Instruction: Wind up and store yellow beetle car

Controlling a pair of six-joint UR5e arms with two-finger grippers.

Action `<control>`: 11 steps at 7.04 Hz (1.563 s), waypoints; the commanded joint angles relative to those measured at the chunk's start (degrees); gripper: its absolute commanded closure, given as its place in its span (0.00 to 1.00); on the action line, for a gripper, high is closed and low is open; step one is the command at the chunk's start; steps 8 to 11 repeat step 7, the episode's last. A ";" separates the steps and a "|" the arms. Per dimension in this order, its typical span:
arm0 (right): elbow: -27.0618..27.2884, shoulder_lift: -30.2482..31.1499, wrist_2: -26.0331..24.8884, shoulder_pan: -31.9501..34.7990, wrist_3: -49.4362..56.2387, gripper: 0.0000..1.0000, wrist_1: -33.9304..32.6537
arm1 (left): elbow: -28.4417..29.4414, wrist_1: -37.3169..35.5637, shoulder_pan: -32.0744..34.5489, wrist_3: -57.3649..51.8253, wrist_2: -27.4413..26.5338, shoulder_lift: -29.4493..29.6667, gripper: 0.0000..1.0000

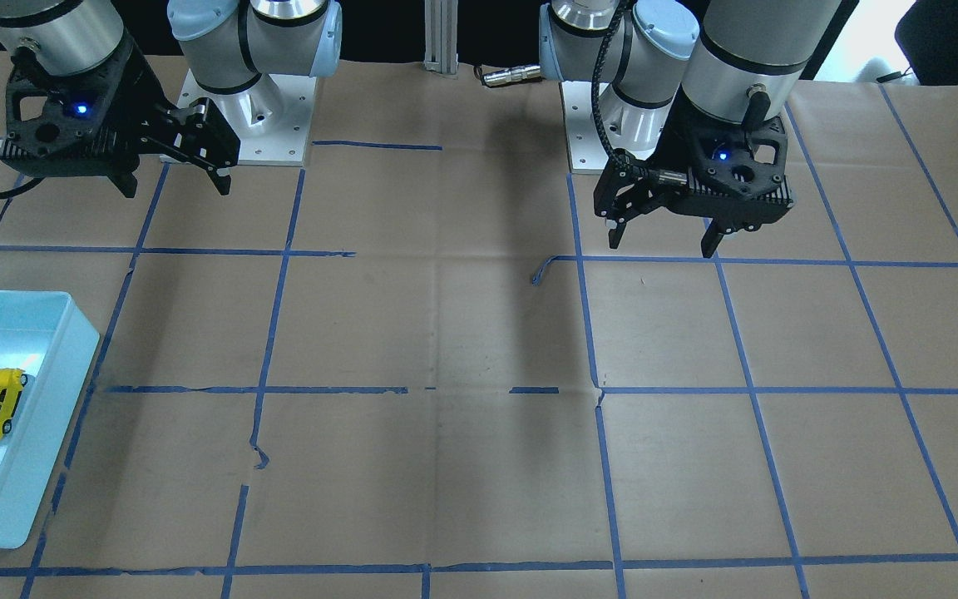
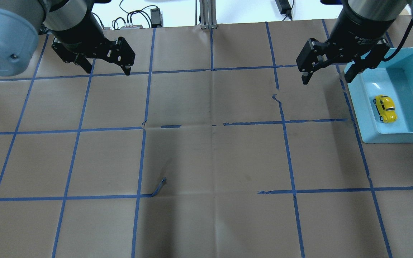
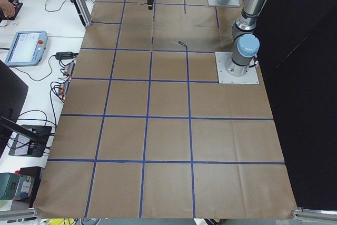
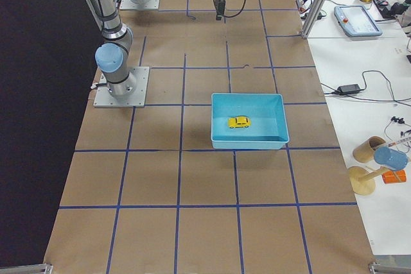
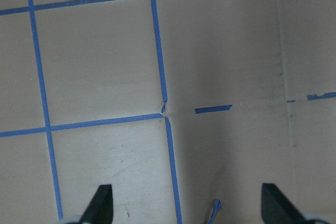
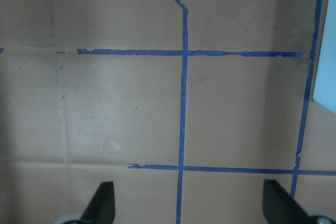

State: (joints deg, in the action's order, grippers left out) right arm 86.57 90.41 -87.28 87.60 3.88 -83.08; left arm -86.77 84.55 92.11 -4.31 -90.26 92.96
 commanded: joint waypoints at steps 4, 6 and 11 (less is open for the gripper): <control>0.00 0.30 -2.11 0.03 0.08 0.00 0.11 | 0.03 0.00 0.00 0.00 0.00 0.20 0.01; 0.00 0.39 -2.02 0.03 0.08 0.00 -0.24 | -0.06 0.00 0.00 0.00 0.09 0.12 0.01; 0.00 0.12 -1.93 0.03 0.08 0.00 -0.59 | -0.06 -0.08 0.00 0.00 0.09 0.03 0.01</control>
